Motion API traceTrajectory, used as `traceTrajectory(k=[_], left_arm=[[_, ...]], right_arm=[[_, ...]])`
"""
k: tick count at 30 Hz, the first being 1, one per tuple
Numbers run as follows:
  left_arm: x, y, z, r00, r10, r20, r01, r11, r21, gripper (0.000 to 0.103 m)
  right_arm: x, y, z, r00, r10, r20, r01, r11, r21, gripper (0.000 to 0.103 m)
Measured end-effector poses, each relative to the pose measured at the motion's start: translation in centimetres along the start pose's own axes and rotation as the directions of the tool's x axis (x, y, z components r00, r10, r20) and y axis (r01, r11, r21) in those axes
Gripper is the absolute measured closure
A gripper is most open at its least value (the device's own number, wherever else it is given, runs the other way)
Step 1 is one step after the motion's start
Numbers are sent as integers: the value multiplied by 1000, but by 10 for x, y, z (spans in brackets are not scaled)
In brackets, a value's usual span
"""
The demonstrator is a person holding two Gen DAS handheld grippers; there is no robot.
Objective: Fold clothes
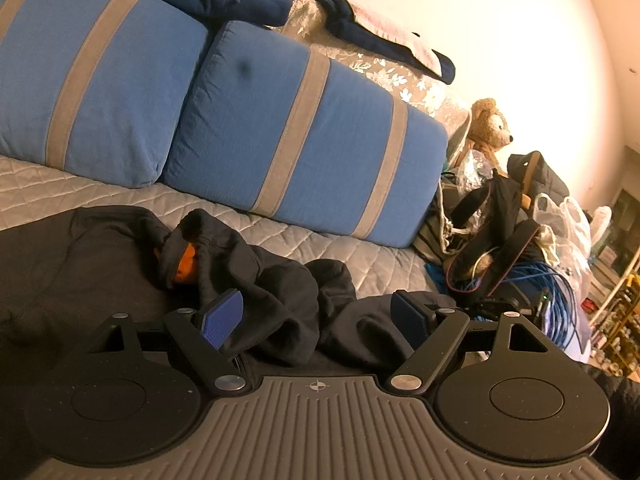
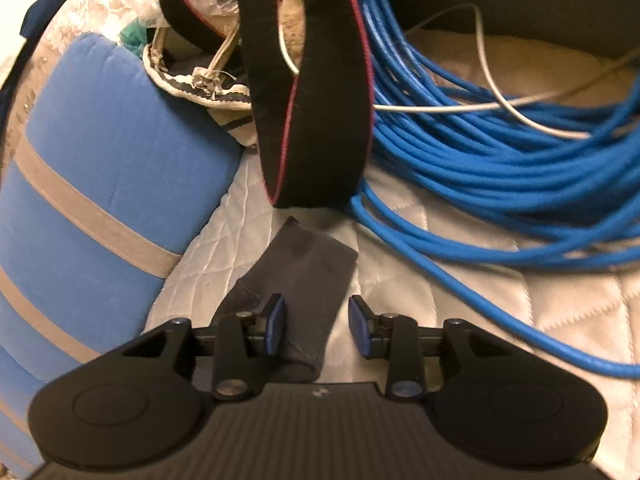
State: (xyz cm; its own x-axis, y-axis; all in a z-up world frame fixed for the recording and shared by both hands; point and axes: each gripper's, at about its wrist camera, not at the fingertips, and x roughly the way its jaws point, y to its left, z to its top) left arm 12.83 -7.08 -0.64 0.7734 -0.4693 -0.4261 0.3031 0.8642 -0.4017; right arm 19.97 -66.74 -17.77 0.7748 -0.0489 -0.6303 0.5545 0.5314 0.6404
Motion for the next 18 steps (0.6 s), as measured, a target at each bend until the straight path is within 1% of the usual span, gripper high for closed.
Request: traceTrajectory(k=[1,3,4,7,10,13,14,16,18], left_arm=[[0,0,0,1000,1,0,-1,1000,0,21],[0,0,0,1000,2,-1,-2,1000,0,21],[0,0,0,1000,2,-1,-2,1000,0,21],[1,0,0,1000,2,0,-2,1000,0,21],[0,0,-1,1000,1,2,-1,1000,1,21],[-1,0,-1,1000,1,5,-1,1000,0,21],[-1,-1,-1,1000,1,7,-1,1000,0,21],[-2,-1,-1,1000,4,14,-4,1000,4,21],[-4,-2,-2,1000,5,22,-5,1000,7,21]], right_arm=[[1,4,1,1000,-9,4,9,1000,-30,78],[4,13,2,1000,-26,12,26,996,-89,92],[2,17,1,999,-33,15,34,993,-113,94],[-10,29,0,998,-46,38,53,976,-210,96],[-33,44,0,995,-46,90,73,940,-334,97],[-59,55,6,989,-36,144,92,911,-402,97],[-70,57,10,985,-36,167,104,902,-418,97],[-88,63,18,971,-64,229,163,879,-447,97],[-104,68,25,951,-94,294,230,851,-472,97]])
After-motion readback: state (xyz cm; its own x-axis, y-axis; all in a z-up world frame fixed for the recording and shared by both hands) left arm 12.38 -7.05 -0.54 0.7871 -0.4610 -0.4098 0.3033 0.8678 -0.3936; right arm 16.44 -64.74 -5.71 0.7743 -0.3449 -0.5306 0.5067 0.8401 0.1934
